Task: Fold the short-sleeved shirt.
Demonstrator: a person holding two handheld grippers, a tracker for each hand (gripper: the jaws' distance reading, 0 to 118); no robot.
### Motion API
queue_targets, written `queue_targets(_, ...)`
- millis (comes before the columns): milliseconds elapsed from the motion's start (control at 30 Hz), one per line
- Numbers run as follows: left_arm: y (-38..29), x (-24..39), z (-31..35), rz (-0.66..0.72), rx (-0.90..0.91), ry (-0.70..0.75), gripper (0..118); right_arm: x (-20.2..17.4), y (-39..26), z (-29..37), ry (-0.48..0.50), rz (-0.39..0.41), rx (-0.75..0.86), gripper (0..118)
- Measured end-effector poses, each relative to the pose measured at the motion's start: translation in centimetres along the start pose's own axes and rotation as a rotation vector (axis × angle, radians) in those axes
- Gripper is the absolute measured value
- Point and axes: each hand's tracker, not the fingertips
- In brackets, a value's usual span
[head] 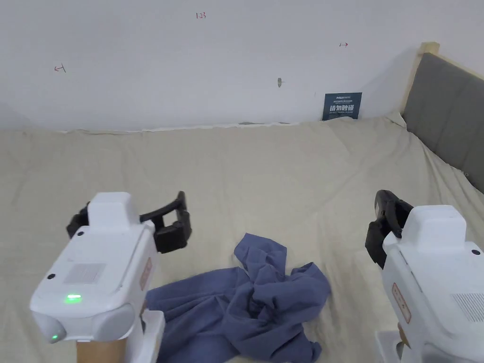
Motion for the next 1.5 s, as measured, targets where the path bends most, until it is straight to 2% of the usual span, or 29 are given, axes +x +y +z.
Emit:
queue_targets(67, -0.1, -1.2, 0.5, 0.006, 0.026, 0.047, 81, -0.3, 0.2, -0.1, 0.003, 0.0, 0.009, 2)
queue_targets(133, -0.4, -2.3, 1.2, 0.02, 0.022, 0.034, 19, -0.6, 0.2, -0.1, 0.006, 0.001, 0.014, 2)
queue_targets(167, -0.5, -2.5, 1.2, 0.018, 0.012, 0.029, 0, -0.8, 0.2, -0.1, 0.008, 0.001, 0.012, 2)
queue_targets(233, -0.8, -3.0, 1.2, -0.028, -0.037, 0.064, 1, -0.9, 0.0, -0.2, 0.017, -0.003, 0.006, 2)
queue_targets(400, 0.0, -3.5, 1.3, -0.039, -0.012, 0.045, 0, -1.3, -0.1, -0.1, 0.027, 0.001, -0.001, 2)
queue_targets(467, -0.1, -3.6, 0.9, -0.044, -0.058, 0.036, 0, -1.3, -0.1, 0.0, 0.028, 0.002, -0.003, 2)
queue_targets(533, -0.1, -4.0, 0.3, 0.009, -0.214, 0.02, 0, -1.3, -0.2, 0.0, 0.029, -0.001, -0.006, 2)
queue_targets(667, -4.3, -4.5, -1.1, 0.121, -0.531, -0.078, 0, -1.1, -0.7, 0.0, 0.03, -0.008, -0.021, 2)
queue_targets(800, -10.4, -3.7, -1.4, 0.154, -0.741, -0.098, 0, -0.9, -1.3, -0.1, 0.033, -0.009, -0.039, 2)
queue_targets(933, -15.6, -2.5, -1.0, 0.169, -0.864, -0.118, 2, -0.4, -1.8, -0.3, 0.028, -0.003, -0.056, 2)
queue_targets(967, -16.6, -2.3, -0.8, 0.165, -0.872, -0.118, 9, -0.2, -1.9, -0.3, 0.026, -0.005, -0.059, 2)
queue_targets(1000, -17.4, -2.0, -0.7, 0.155, -0.889, -0.098, 35, 0.0, -2.0, -0.3, 0.024, -0.008, -0.063, 2)
queue_targets(1067, -18.4, -1.4, -0.8, 0.124, -0.914, -0.065, 95, 0.3, -2.3, -0.4, 0.015, -0.01, -0.068, 2)
queue_targets(1100, -19.0, -1.1, -0.8, 0.11, -0.927, -0.061, 118, 0.5, -2.5, -0.4, 0.011, -0.009, -0.07, 2)
queue_targets(1200, -19.9, -0.3, -0.7, 0.092, -0.918, -0.039, 115, 1.0, -3.0, -0.7, -0.003, 0.0, -0.089, 2)
queue_targets(1267, -20.7, 0.1, -0.9, 0.08, -0.924, -0.042, 109, 1.3, -3.3, -0.8, -0.007, 0.0, -0.1, 2)
queue_targets(1333, -21.8, 0.8, -1.5, 0.061, -0.958, -0.021, 81, 1.5, -3.7, -1.0, -0.013, -0.006, -0.117, 2)
queue_targets(1400, -23.1, 1.1, -1.3, 0.052, -0.95, 0.02, 42, 1.7, -4.0, -1.3, -0.015, -0.007, -0.129, 2)
queue_targets(1467, -22.4, 1.4, -0.9, 0.046, -0.92, 0.014, 37, 1.8, -4.4, -1.6, -0.016, -0.004, -0.142, 2)
queue_targets(1500, -22.3, 1.4, -0.8, 0.047, -0.917, -0.007, 17, 1.9, -4.7, -1.9, -0.016, -0.001, -0.152, 2)
